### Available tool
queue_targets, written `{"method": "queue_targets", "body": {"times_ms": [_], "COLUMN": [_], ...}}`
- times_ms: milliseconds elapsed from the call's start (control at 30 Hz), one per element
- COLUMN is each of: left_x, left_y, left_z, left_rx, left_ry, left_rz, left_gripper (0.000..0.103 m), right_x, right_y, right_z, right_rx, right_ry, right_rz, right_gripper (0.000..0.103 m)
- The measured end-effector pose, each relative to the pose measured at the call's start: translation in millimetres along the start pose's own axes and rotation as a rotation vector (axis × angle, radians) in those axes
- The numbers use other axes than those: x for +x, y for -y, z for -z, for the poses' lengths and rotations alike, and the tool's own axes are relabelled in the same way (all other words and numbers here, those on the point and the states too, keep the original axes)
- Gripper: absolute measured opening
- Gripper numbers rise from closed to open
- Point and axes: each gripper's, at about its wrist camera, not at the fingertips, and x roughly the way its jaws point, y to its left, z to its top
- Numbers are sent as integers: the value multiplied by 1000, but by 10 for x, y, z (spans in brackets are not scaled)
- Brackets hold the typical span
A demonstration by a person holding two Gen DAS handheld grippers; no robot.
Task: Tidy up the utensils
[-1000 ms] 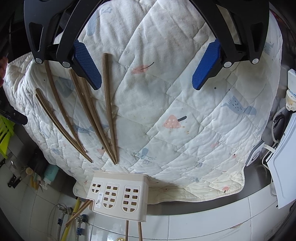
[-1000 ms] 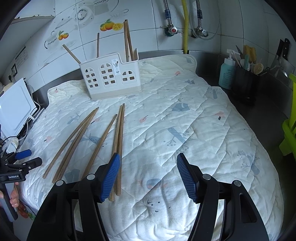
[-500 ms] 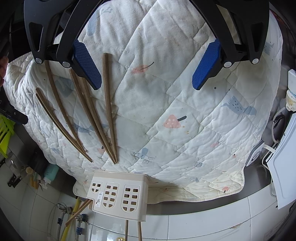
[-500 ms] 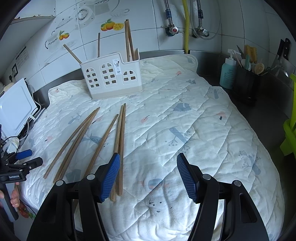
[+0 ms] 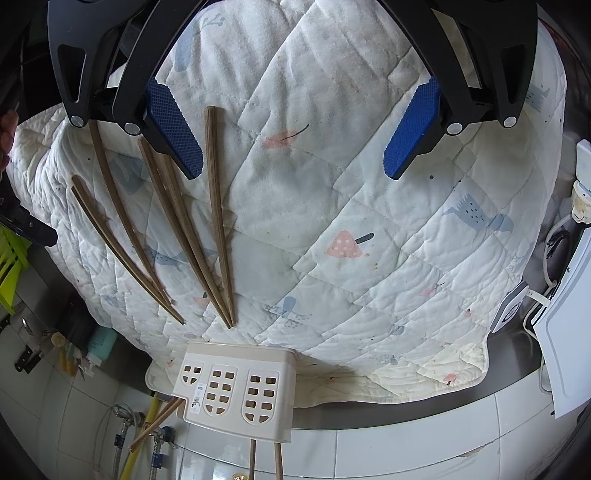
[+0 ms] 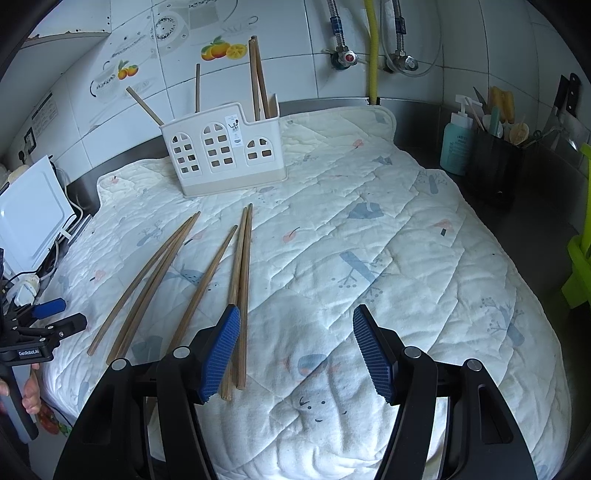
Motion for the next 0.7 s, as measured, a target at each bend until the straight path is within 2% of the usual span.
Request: {"method": "queue_targets", "body": {"times_ms": [700], "left_x": [11], "left_y": [-33], "left_z": [-5], "left_rx": [-11], "left_ry": [4], "left_rz": [-4], "left_gripper": [97], "right_x": [44], "right_y": [5], "right_z": [28], "right_rx": [7], "right_ry": [-8], "right_rz": [-6], "right_gripper": [62]}}
